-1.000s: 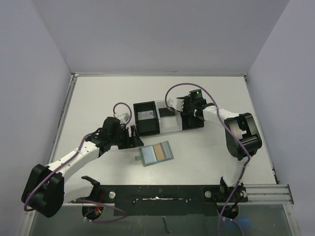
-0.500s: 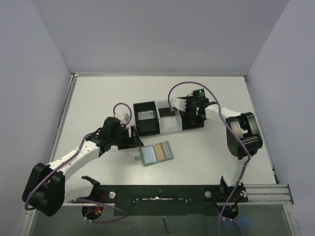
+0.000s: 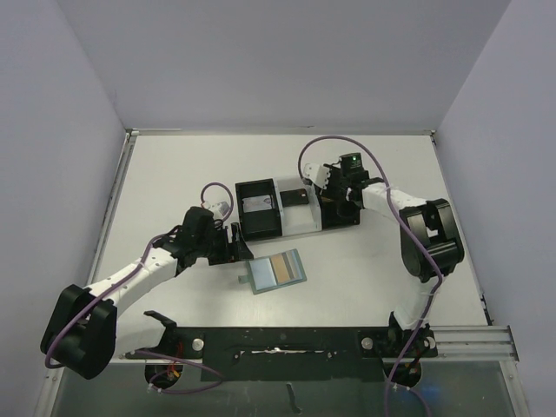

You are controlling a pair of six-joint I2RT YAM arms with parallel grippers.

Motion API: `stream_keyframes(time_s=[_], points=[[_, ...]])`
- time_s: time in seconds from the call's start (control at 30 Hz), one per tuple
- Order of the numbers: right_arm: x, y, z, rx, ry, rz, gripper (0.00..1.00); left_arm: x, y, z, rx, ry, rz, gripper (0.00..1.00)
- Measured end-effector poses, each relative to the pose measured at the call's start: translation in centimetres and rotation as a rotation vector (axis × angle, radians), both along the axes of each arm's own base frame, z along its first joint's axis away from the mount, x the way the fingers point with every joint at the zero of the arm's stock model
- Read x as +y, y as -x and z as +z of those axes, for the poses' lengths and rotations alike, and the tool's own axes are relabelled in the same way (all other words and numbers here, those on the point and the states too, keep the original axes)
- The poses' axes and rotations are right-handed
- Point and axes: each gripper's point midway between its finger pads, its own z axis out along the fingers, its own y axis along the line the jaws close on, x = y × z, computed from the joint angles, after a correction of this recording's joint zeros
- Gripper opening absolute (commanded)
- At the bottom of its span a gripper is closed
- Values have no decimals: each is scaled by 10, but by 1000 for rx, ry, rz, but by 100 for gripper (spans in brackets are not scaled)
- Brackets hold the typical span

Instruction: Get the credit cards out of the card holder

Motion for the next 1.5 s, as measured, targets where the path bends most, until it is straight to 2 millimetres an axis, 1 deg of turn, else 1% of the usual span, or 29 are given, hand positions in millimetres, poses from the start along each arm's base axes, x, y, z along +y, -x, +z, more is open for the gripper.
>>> stream_keyframes(time_s=[0.07,0.13,0.2,0.23,0.27,0.37,0.4,0.43,0.47,0.53,0.57,0.63,0.7,0.77,0.87,0.9,0.97,1.03,1.1,1.2,1.23,1.33,1.5], points=[[1,-2,9,-13,-38,-39,47,-1,0,0,1,4,-3,67],[1,-4,30,-51,-105,-96,51,-2,1,2,2,12,-6,67],[0,-2,62,-112,-200,-170,58,-4,1,5,-1,28,-5,67],[-1,2,81,-145,-256,-211,63,-5,0,8,-5,39,-3,67],[-3,6,104,-179,-326,-259,70,-7,0,11,-11,52,-3,67],[-10,21,164,-256,-557,-400,76,-12,-3,20,-30,92,-1,67],[-14,27,181,-269,-637,-459,84,-13,-4,22,-35,102,-1,67],[-19,33,193,-271,-706,-520,90,-15,-4,24,-36,112,-1,67],[-26,40,202,-264,-781,-596,98,-16,-5,25,-35,121,-1,67],[-35,54,210,-229,-897,-716,98,-18,-5,26,-32,132,0,67],[-38,61,210,-208,-942,-763,98,-18,-5,27,-32,137,1,67],[-44,76,197,-149,-1015,-857,98,-20,-5,28,-28,147,2,67],[-45,98,167,-53,-1074,-945,98,-23,-6,28,-22,156,2,67],[-39,117,137,49,-1106,-980,98,-24,-5,26,-16,157,0,67],[-22,143,97,236,-1147,-1020,98,-26,-4,22,0,156,-1,67],[-13,152,83,326,-1167,-1046,99,-27,-4,21,6,155,0,67],[-3,160,72,409,-1183,-1059,100,-28,-2,18,19,153,0,67],[13,170,60,495,-1192,-1060,99,-29,-2,15,28,150,2,67],[37,188,48,576,-1171,-1038,95,-29,-1,13,38,146,3,67],[65,207,41,656,-1134,-999,87,-31,0,10,49,143,3,66],[71,212,38,669,-1120,-998,84,-31,1,9,53,142,2,66],[80,223,26,690,-1074,-1022,74,-34,3,8,61,141,-2,64],[96,239,9,732,-991,-1043,64,-42,11,2,80,132,-30,62]])
